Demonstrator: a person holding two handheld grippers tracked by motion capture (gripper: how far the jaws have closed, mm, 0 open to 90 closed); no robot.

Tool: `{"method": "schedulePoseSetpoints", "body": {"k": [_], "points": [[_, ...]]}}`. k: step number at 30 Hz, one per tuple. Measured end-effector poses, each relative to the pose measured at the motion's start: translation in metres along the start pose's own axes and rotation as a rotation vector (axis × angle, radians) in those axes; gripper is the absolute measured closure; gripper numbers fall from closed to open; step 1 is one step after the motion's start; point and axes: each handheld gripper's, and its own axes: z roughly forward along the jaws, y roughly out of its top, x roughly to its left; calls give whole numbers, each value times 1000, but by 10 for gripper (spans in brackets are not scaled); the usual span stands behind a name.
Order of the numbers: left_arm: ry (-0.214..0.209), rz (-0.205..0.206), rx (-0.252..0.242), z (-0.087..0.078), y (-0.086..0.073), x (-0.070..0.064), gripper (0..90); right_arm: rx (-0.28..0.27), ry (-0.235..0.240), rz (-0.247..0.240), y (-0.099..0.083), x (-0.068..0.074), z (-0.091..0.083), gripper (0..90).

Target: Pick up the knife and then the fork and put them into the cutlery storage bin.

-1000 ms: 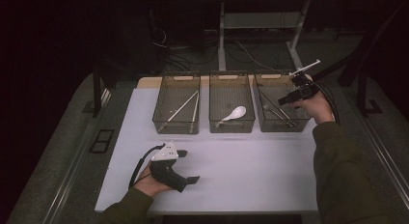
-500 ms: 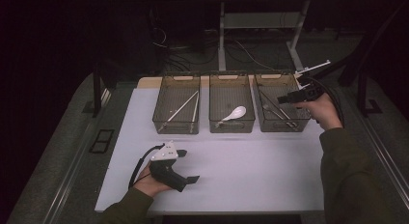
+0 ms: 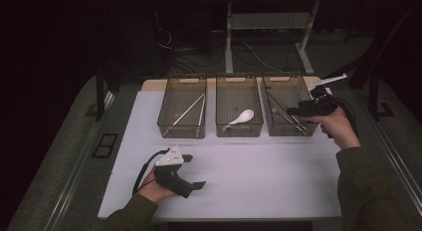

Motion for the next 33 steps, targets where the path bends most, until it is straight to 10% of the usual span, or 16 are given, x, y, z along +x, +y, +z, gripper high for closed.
{"method": "schedulePoseSetpoints", "body": {"k": [33], "points": [[-3,0,1,0,0,0,0,-157,59,-134,-76,62,-26,180]]}}
